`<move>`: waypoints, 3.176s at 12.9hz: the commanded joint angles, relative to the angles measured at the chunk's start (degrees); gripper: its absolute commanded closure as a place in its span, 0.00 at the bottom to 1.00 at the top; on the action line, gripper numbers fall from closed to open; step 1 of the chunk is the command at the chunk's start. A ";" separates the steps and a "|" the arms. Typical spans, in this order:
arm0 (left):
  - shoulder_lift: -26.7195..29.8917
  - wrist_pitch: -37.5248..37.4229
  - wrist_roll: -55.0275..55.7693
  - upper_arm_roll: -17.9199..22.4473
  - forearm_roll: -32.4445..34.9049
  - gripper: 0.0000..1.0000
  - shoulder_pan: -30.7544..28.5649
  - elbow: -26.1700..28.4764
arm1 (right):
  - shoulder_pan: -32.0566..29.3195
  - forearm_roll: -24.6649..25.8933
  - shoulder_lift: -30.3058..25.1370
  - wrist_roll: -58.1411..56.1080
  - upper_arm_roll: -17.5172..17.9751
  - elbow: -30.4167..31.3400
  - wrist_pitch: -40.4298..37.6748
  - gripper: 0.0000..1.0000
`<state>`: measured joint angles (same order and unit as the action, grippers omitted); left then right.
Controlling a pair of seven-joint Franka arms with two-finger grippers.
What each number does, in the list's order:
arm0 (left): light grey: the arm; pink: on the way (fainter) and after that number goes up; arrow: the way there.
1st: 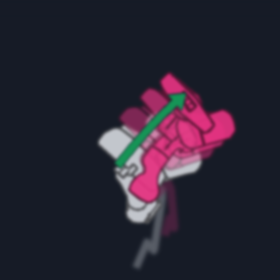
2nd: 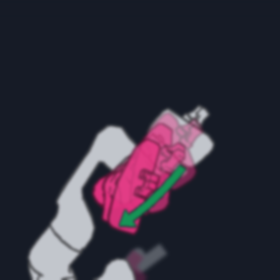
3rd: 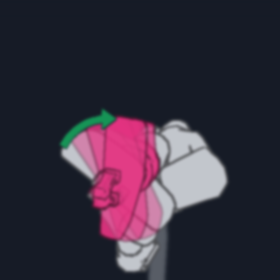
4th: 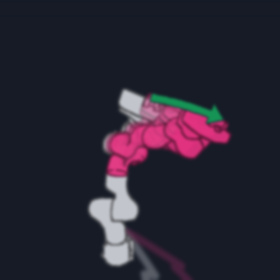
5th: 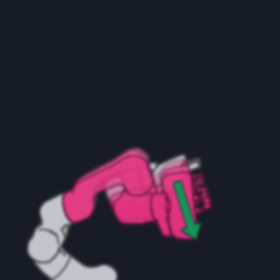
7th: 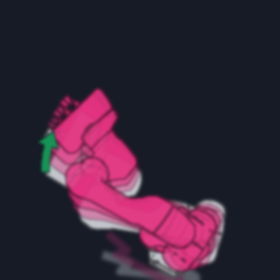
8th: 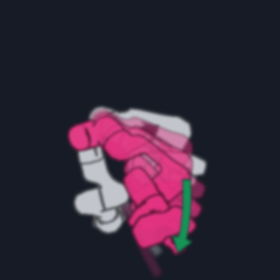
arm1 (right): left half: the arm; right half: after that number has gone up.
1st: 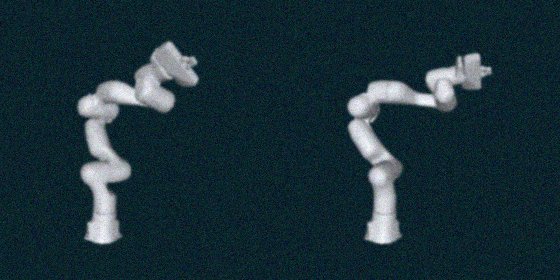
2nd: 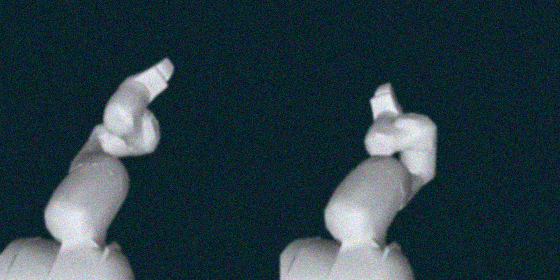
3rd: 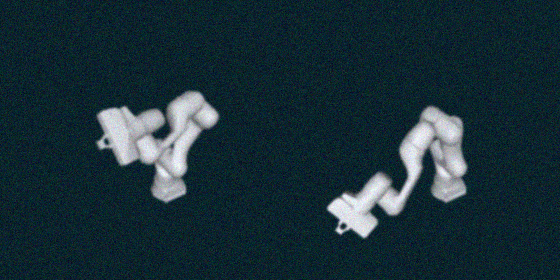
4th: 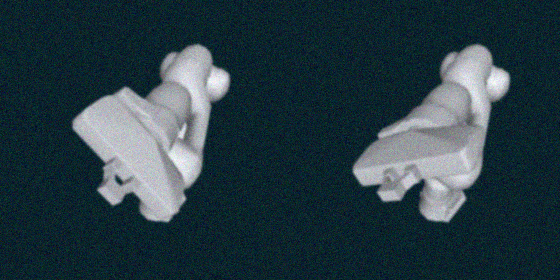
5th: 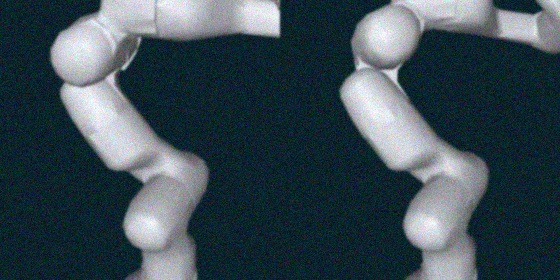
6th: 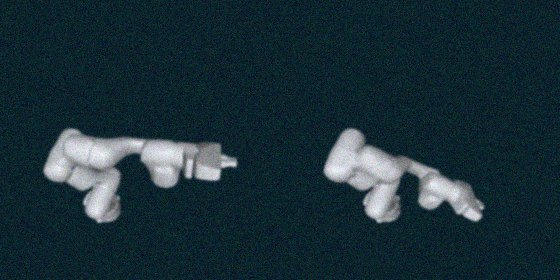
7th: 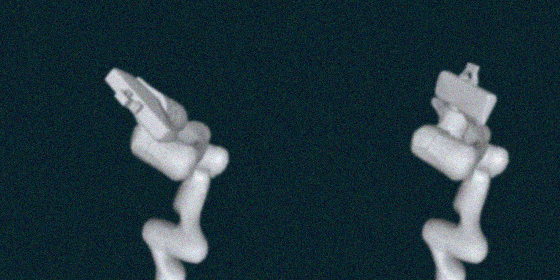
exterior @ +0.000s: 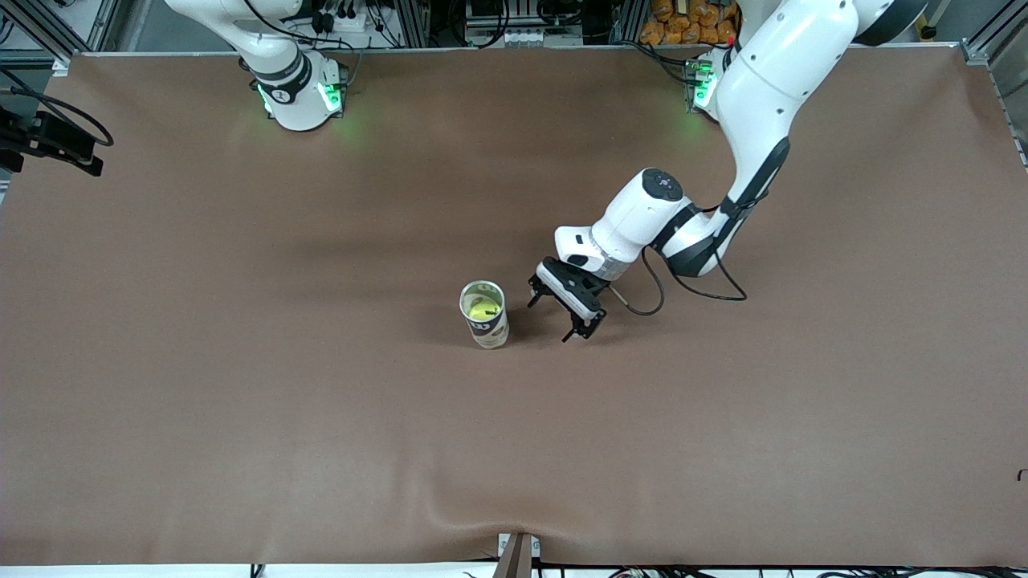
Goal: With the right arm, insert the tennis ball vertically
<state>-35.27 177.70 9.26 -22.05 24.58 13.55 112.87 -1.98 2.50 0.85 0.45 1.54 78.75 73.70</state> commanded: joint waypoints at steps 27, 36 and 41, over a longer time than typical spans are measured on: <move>22.17 -87.61 1.20 -11.70 -13.06 0.00 -30.68 -34.03 | -1.27 -3.46 -0.05 -1.33 -1.10 2.03 7.43 0.00; 28.94 -89.79 0.67 -2.25 -15.95 0.00 -26.41 -33.42 | -1.18 -3.55 -0.23 -1.33 -1.01 2.03 6.72 0.00; 34.64 -92.71 -2.84 12.72 -19.03 0.00 -15.49 -28.08 | -1.18 -3.55 -0.23 -1.33 -1.01 2.11 6.72 0.00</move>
<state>-4.52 84.96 7.82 -12.49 6.99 -4.17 80.07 -2.19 -0.36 1.36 -0.19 -0.04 80.28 80.65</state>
